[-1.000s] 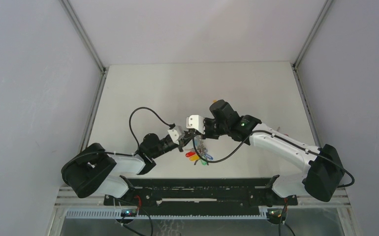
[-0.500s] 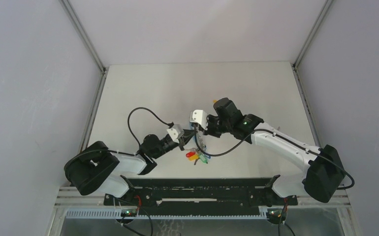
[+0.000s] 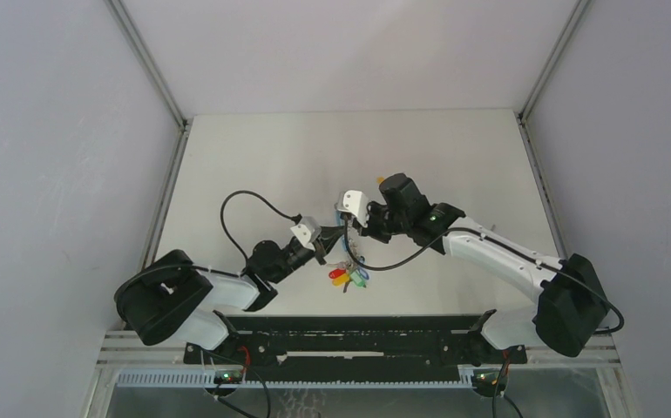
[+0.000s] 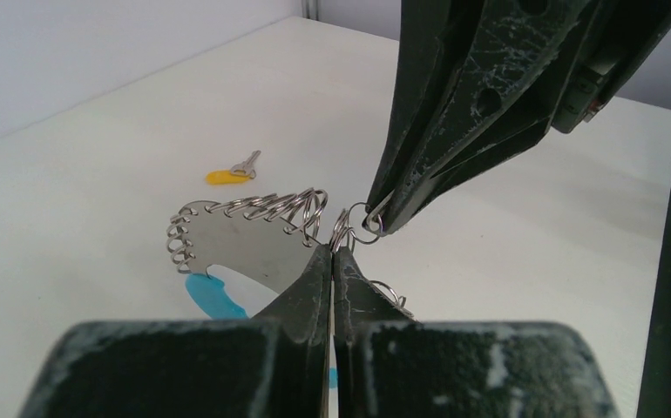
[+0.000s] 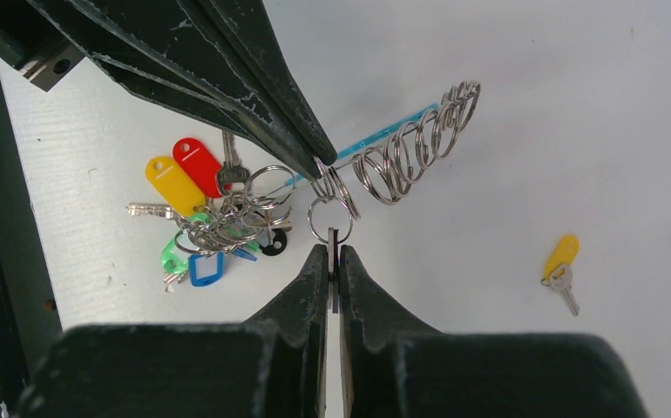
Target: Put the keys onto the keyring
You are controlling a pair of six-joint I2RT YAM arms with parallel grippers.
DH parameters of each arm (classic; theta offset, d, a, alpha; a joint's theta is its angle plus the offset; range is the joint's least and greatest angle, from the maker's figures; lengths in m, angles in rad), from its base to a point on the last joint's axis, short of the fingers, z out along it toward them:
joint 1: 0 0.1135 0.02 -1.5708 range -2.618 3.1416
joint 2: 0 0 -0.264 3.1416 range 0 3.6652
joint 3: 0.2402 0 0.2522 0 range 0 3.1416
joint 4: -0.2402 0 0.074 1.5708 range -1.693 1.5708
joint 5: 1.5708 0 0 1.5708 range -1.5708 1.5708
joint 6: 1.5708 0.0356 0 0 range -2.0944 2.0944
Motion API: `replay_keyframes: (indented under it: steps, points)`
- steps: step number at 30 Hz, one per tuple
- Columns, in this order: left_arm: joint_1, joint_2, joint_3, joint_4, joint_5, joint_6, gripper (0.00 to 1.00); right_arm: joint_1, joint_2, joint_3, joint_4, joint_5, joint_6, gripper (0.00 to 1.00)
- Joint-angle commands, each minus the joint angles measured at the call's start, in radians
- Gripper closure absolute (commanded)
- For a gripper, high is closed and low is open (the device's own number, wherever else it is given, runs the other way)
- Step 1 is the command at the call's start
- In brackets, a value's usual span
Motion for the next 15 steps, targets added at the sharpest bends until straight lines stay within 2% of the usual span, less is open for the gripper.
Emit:
replay_keyframes:
  steps: [1,5,11,15]
  points:
    - [0.011,-0.007,-0.034,0.151,-0.141,-0.05,1.0,-0.003,0.027,-0.012,-0.033,0.052,0.032,1.0]
    - [0.01,0.001,-0.031,0.154,-0.151,-0.066,1.0,0.017,0.041,-0.007,-0.029,0.067,0.04,1.0]
    - [0.01,0.004,-0.047,0.152,-0.097,-0.025,0.99,0.022,-0.032,0.035,-0.014,0.07,0.008,1.0]
    - [0.01,0.003,-0.054,0.15,-0.057,0.004,0.86,0.029,-0.047,0.095,-0.031,0.071,-0.037,1.0]
